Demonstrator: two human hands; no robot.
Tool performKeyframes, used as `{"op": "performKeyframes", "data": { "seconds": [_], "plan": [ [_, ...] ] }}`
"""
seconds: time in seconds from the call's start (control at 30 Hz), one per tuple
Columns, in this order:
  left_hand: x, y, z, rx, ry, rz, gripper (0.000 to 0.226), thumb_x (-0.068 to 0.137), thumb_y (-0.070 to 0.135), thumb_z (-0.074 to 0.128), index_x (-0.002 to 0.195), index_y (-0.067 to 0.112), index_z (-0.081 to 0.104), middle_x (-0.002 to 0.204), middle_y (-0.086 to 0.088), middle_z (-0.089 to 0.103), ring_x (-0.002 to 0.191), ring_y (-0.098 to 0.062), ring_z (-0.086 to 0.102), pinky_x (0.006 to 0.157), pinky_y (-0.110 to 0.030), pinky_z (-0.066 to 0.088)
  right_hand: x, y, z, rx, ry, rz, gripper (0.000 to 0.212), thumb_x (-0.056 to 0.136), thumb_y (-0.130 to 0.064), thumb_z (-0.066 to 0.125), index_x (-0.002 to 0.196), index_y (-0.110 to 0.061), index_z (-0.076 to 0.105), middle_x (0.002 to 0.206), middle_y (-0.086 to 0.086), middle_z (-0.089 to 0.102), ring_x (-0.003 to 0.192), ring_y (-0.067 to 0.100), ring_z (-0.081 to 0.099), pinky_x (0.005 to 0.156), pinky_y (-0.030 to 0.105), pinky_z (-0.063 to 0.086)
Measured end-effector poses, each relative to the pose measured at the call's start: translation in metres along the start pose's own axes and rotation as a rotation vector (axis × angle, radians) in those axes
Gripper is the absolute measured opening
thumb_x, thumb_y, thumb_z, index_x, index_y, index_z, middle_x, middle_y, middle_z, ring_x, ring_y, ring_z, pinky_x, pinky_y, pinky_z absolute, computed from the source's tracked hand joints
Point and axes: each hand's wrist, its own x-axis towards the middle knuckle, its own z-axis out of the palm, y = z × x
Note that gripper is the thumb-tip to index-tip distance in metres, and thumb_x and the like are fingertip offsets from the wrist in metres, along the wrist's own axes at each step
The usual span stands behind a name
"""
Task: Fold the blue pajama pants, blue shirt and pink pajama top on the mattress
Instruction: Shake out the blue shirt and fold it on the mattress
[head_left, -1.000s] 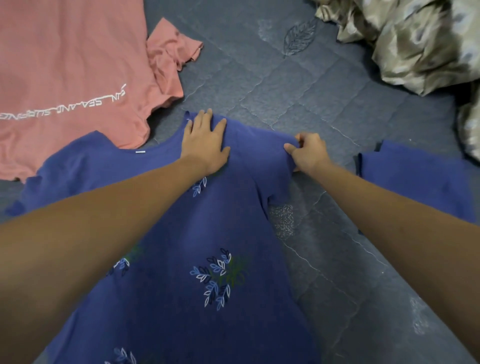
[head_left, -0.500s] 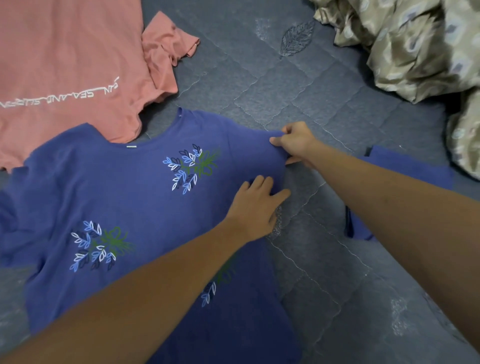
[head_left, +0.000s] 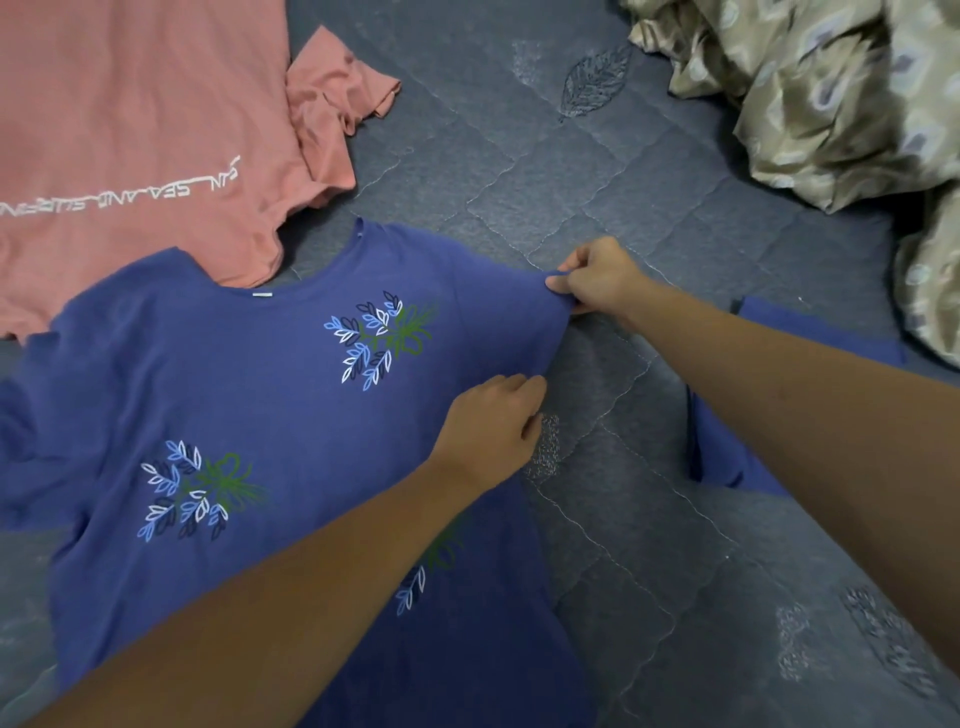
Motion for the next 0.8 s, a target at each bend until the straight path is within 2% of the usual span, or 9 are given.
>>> {"op": "performKeyframes", "data": {
  "seconds": [0.07,0.17,0.27,0.3,0.37,0.5,0.67,0.73,0.8],
  "plan": [
    [0.004,-0.002,-0.002,0.009,-0.022,-0.044,0.013,0.086,0.009,0.057,0.082,0.014,0.046,0.08,-0.002,0.05,0.056,-0.029,0.047,0.043,-0.041,0.044,-0.001,-0.003,0.002,-0.091,0.017,-0.015,0.02,0.089,-0.014,0.072,0.079,-0.014,0.056,0.09,0.013,0.064,0.085,0.029,0.069,0.078,0.05,0.063],
    [0.009,-0.001,-0.01,-0.01,-0.016,-0.087,0.01,0.09,0.013,0.054,0.086,0.016,0.046,0.083,-0.001,0.052,0.057,-0.031,0.05,0.048,-0.045,0.048,-0.006,-0.012,0.004,-0.088,-0.002,-0.043,0.024,0.092,-0.014,0.067,0.076,-0.018,0.049,0.084,0.011,0.059,0.076,0.027,0.064,0.071,0.05,0.064],
    [0.002,-0.002,-0.024,-0.078,0.034,-0.13,0.009,0.094,0.02,0.054,0.089,0.018,0.046,0.08,0.001,0.06,0.066,-0.027,0.058,0.053,-0.045,0.05,-0.017,-0.031,0.007,0.024,-0.022,-0.143,0.02,0.092,0.001,0.06,0.086,-0.015,0.049,0.068,0.007,0.05,0.056,0.017,0.054,0.046,0.031,0.053],
    [-0.003,-0.004,-0.03,-0.093,0.059,-0.144,0.009,0.094,0.02,0.054,0.09,0.018,0.047,0.078,0.001,0.061,0.067,-0.027,0.059,0.053,-0.044,0.05,-0.023,-0.04,0.01,0.047,-0.046,-0.178,0.018,0.091,0.004,0.057,0.092,-0.013,0.053,0.063,0.006,0.047,0.05,0.014,0.05,0.043,0.027,0.048],
    [-0.015,-0.01,-0.043,-0.101,0.091,-0.179,0.006,0.095,0.021,0.054,0.093,0.019,0.048,0.073,0.002,0.06,0.064,-0.026,0.057,0.052,-0.043,0.049,-0.033,-0.059,0.023,0.051,-0.1,-0.222,0.017,0.092,0.006,0.054,0.096,-0.009,0.061,0.063,0.008,0.05,0.052,0.014,0.049,0.048,0.028,0.049],
    [-0.048,-0.028,-0.076,-0.165,0.128,-0.295,0.008,0.097,0.016,0.053,0.095,0.021,0.047,0.057,0.007,0.041,0.055,-0.023,0.047,0.047,-0.04,0.041,-0.057,-0.103,0.06,-0.036,-0.217,-0.222,0.029,0.094,0.005,0.046,0.08,-0.01,0.066,0.073,0.013,0.057,0.057,0.019,0.054,0.058,0.032,0.053],
    [-0.1,-0.067,-0.111,-0.278,0.224,-0.475,0.016,0.099,0.017,0.055,0.09,0.023,0.043,0.058,0.005,0.045,0.051,-0.018,0.046,0.049,-0.05,0.043,-0.08,-0.154,0.126,-0.278,-0.362,-0.284,0.045,0.085,0.017,0.033,0.105,0.0,0.069,0.074,0.013,0.061,0.067,0.02,0.06,0.068,0.039,0.056],
    [-0.122,-0.09,-0.116,-0.341,0.272,-0.542,0.016,0.099,0.016,0.056,0.089,0.02,0.045,0.06,0.005,0.046,0.053,-0.02,0.048,0.051,-0.053,0.045,-0.085,-0.165,0.16,-0.404,-0.399,-0.356,0.04,0.087,0.017,0.039,0.104,-0.002,0.07,0.072,0.011,0.065,0.067,0.018,0.062,0.066,0.037,0.055],
    [-0.142,-0.112,-0.122,-0.39,0.312,-0.595,0.015,0.099,0.015,0.057,0.088,0.019,0.047,0.061,0.003,0.05,0.055,-0.022,0.051,0.053,-0.054,0.046,-0.088,-0.175,0.19,-0.501,-0.37,-0.472,0.027,0.087,0.011,0.052,0.09,-0.006,0.073,0.066,0.005,0.067,0.061,0.014,0.06,0.064,0.035,0.055]
  ]
}}
